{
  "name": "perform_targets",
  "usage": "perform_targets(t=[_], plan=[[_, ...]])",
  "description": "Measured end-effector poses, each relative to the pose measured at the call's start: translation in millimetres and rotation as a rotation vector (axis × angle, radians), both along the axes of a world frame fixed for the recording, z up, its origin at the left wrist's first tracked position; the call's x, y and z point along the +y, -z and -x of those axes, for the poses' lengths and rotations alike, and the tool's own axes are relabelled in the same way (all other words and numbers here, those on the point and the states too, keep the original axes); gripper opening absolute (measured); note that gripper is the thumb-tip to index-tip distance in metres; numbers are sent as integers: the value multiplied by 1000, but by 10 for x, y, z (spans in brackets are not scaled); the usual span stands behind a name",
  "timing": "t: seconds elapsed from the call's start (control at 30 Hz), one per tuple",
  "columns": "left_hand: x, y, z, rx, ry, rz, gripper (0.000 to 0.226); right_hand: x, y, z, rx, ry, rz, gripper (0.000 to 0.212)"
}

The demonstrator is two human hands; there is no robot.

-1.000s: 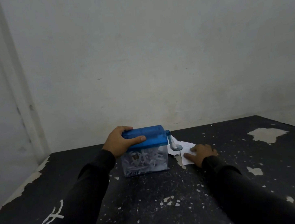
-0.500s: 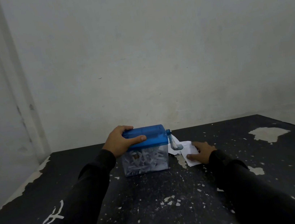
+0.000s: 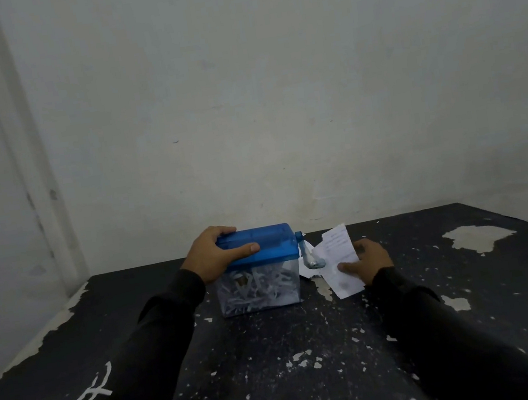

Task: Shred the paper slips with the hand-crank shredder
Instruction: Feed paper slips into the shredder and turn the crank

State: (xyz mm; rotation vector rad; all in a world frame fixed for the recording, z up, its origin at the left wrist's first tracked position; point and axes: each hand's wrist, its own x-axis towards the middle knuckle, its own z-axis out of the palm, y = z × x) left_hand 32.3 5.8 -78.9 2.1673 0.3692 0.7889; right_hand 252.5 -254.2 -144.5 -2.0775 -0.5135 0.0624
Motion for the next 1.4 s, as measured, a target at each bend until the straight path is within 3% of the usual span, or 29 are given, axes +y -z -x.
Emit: perform_targets(t=[0.1,0.27,0.47,0.57,0.63,0.67,0.77,0.83,1.03,1.17,1.27,1.4], plan=[[-7,-7,19,-3,10,14,89,1,1,18,20,-28,8,42],[-47,-29,28,1,4,20,84,-24,-3,38,33,-58,-40,40],[-52,-91,49,92,15,-44,93,-27,-367,279,-132,-93,-342,22],[-23,-159,71,171,-26,-232,107,59,-734,486,-168,-159,-501,42],[-71,-216,88,111,-3,-245,94,174,-936,586,-188,-206,-521,54],[-121,-258,93,49,27,-209,78,255,-1018,640,-203,-238,-515,51],[-279,-427,59,-130,139,-12,36,552,-1203,763,-251,-384,-464,22],[-334,-523,29,-168,199,86,30,731,-1283,860,-250,-485,-386,17],[-231,-528,-24,-250,105,164,28,942,-1340,970,-293,-646,-231,25],[-104,-455,12,-266,22,108,20,755,-1278,831,-351,-577,-152,37],[-47,-416,62,-269,-4,111,19,491,-1143,611,-459,-531,79,56],[-9,-420,83,-224,-12,96,24,178,-957,352,-678,-552,440,61]])
